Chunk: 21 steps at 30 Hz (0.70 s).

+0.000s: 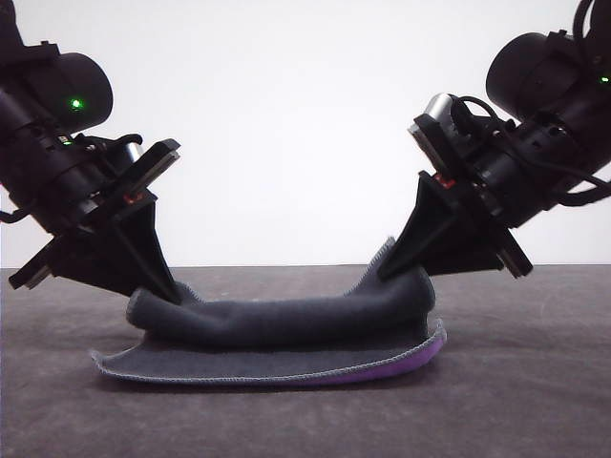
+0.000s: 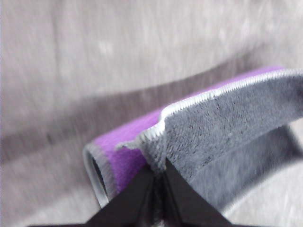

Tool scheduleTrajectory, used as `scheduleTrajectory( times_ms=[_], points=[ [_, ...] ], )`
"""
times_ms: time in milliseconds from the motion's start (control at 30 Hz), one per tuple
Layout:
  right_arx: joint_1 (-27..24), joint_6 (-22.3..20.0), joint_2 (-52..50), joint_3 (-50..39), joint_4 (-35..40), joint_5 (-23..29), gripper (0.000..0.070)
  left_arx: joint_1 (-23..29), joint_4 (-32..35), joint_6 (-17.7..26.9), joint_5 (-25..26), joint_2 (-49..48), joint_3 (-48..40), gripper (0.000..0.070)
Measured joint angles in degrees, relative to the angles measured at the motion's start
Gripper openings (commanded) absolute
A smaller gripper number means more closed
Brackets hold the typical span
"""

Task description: Fold clothes

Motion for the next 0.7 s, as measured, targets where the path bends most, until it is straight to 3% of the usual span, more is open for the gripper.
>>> scheduleTrajectory(
  times_ms=[167,233,333,433,700],
  points=[
    [1.22,0.02,-3.47,-4.49,0.04,0.72,0.0005,-0.13,0.38,-0.98,0.0,-2.7,-2.32,0.0026],
    [1.53,0.05,-5.38,-6.52,0.05,1.42,0.0026,-0.17,0.08,-1.43,-0.02,-3.85,-3.13,0.0114],
    [1.75,0.48,-9.09,-9.5,-0.15,1.6,0.0105,-0.59,-0.89,-1.98,-0.04,-6.41,-4.63,0.0302],
    [1.75,1.59,-13.43,-11.38,-1.36,1.58,0.0217,-1.22,-3.27,-2.55,-0.04,-9.57,-5.36,0.04],
    [1.75,4.01,-25.9,-11.82,-10.61,1.68,0.0229,-2.44,-11.0,-3.21,-0.06,-22.34,-5.42,0.0406]
  ],
)
